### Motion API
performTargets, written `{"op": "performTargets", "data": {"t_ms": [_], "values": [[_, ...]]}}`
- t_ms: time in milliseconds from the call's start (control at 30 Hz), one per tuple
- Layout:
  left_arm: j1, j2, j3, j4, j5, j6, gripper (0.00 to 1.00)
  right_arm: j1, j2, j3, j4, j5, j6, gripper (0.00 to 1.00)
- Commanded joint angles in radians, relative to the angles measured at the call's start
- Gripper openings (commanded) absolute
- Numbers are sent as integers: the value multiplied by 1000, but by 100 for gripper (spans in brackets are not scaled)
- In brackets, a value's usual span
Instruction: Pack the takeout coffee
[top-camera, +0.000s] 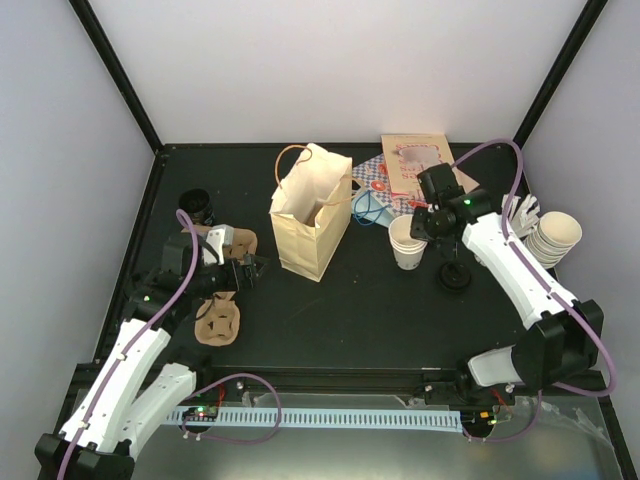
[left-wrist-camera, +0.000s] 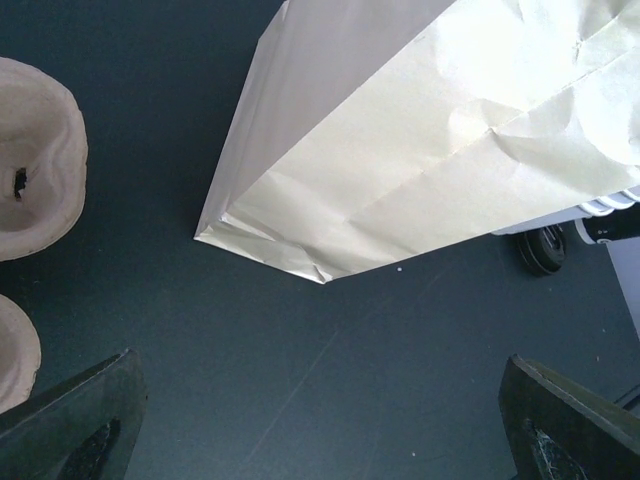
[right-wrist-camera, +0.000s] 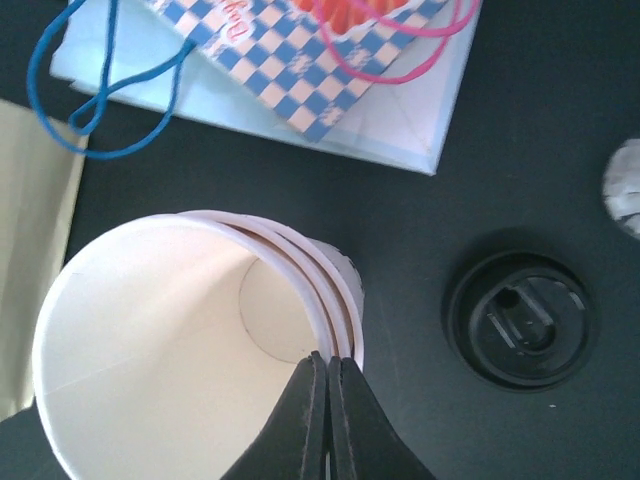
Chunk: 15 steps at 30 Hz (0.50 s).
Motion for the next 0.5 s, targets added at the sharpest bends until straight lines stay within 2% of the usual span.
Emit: {"op": "performTargets", "data": {"t_ms": [0,133,233,367,467], "values": [[6,4,6,36,28,-6,99,-4,-26,12,50,-133,-43,1],[6,-3,4,31,25,-8,99,-6,-16,36,9,43,10,1],[6,-5,3,33,25,-8,99,-4,21,84,-30,-51,-23,1],[6,-5,5,32,25,-8,99,-6,25,81,-52,87,5,1],[6,-3,3,37,30,-12,99,-4,27,99,-25,-101,-49,1]]}}
